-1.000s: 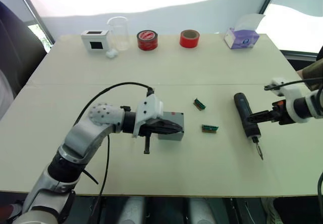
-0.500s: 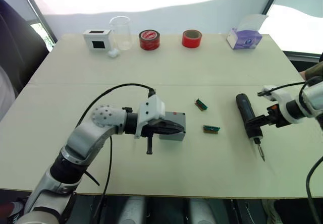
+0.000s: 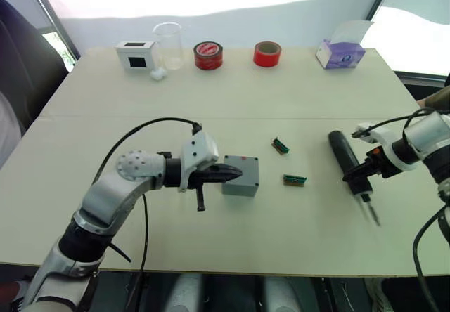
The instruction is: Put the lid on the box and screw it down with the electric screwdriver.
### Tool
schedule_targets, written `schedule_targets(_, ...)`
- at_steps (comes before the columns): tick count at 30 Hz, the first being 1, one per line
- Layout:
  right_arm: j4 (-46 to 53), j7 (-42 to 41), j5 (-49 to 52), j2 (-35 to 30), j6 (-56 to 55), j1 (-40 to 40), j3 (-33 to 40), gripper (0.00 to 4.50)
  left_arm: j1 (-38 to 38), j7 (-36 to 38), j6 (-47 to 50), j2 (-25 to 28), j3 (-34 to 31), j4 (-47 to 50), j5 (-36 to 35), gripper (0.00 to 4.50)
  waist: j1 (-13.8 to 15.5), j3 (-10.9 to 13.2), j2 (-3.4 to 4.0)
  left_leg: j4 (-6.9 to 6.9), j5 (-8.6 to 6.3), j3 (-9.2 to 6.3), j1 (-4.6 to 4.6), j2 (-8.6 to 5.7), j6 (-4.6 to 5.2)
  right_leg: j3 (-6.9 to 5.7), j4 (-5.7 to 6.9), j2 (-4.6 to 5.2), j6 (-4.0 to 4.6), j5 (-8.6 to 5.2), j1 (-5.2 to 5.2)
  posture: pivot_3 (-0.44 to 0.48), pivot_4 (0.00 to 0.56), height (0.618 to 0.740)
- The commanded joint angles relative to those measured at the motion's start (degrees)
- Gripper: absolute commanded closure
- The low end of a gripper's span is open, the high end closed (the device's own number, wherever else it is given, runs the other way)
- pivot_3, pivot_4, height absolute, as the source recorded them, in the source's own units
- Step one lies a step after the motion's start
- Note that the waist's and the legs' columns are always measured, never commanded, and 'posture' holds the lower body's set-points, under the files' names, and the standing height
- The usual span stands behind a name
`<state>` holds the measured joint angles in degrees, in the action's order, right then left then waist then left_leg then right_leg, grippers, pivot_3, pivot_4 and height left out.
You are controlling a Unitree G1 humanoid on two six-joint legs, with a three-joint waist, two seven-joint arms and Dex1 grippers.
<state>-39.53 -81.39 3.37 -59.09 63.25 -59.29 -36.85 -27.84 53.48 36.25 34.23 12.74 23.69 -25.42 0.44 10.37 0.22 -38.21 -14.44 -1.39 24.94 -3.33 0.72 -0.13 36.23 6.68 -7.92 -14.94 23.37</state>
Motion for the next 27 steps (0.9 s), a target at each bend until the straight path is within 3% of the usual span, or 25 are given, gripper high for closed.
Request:
schedule_targets(1,1.3,-1.1,-2.3,-0.4,0.3,1.6,-0.6,2.64,-0.4,-0.4,0.0,0.7,-1.5,1.7,-0.3,4.50,0.2,0.0,0.00,0.00,0.00,0.00,0.00,0.00,0.00,0.00,0.00,0.00,0.00,0.00,0.00,0.000,0.150,0.740)
schedule_targets(4,2.4,-0.3,-2.6,-0.4,2.0,1.0,1.4,2.64,-0.8,-0.4,-0.5,0.6,-1.5,0.8,-0.1,4.50,0.3,0.0,0.00,-0.01,0.00,-0.01,0.00,-0.01,0.00,-0.01,0.00,0.01,0.00,0.00,-0.02,0.000,0.150,0.740)
schedule_targets(7,-1.6,3.9,-2.6,1.8,2.1,-4.5,6.6,2.64,-1.5,0.2,-1.4,0.8,-1.5,-1.0,0.4,4.50,0.1,0.0,0.00,-0.01,0.00,-0.02,0.00,-0.02,-0.01,-0.01,0.00,0.01,0.00,0.00,-0.01,0.000,0.150,0.740)
schedule_targets(12,-3.7,11.2,1.1,4.3,-4.2,-11.5,19.3,2.64,-2.6,1.8,-3.5,1.8,-1.5,-4.3,1.8,4.50,-0.9,0.1,0.18,0.12,0.07,0.06,0.02,-0.04,-0.13,0.08,0.09,0.03,0.00,0.01,0.20,0.000,0.150,0.740)
schedule_targets(13,-1.5,14.1,4.6,5.7,-7.2,-11.3,26.0,2.64,-2.9,2.1,-3.8,1.9,-1.6,-4.9,1.9,4.50,-1.0,0.1,0.19,0.20,0.09,0.05,0.05,-0.01,-0.16,0.08,0.09,0.00,0.01,0.00,0.27,0.000,0.150,0.740)
schedule_targets(15,10.4,23.3,14.7,11.8,-10.9,-7.5,46.5,2.64,-3.6,2.9,-4.3,2.5,-1.9,-6.7,2.2,4.50,-1.1,0.1,0.15,0.24,0.09,0.02,0.05,0.02,-0.16,0.03,0.04,-0.05,0.04,-0.02,0.24,0.000,0.150,0.740)
schedule_targets(16,16.5,26.7,18.3,14.9,-12.8,-4.9,53.7,2.64,-3.8,3.2,-4.6,2.8,-2.1,-7.5,2.3,4.50,-1.3,0.1,0.12,0.24,0.09,0.01,0.10,0.03,-0.16,0.03,0.03,-0.05,0.04,-0.02,0.24,0.000,0.150,0.740)
schedule_targets(18,33.7,32.7,27.4,23.6,-5.3,2.2,64.1,2.64,-4.4,4.0,-4.5,3.0,-1.8,-8.8,2.4,4.50,-1.2,0.1,0.13,0.22,0.10,0.06,0.14,0.08,-0.18,0.07,0.09,-0.09,0.04,-0.02,0.34,0.000,0.150,0.740)
schedule_targets(21,49.2,38.5,37.1,31.4,4.2,9.4,68.3,2.64,-5.2,5.3,-4.8,3.1,-1.1,-10.1,2.8,4.50,-0.5,0.1,0.11,0.14,0.16,-0.19,0.34,0.13,-0.28,-0.05,0.40,-0.17,0.06,-0.03,0.43,0.000,0.150,0.740)
schedule_targets(27,64.5,46.2,39.8,39.5,-0.5,22.2,62.9,2.64,-7.2,6.7,-5.8,1.7,0.6,-13.1,4.2,4.50,0.4,0.1,0.09,-0.11,0.19,-0.16,0.36,-0.25,-0.02,0.03,0.76,0.17,0.06,-0.02,0.43,0.000,0.150,0.740)
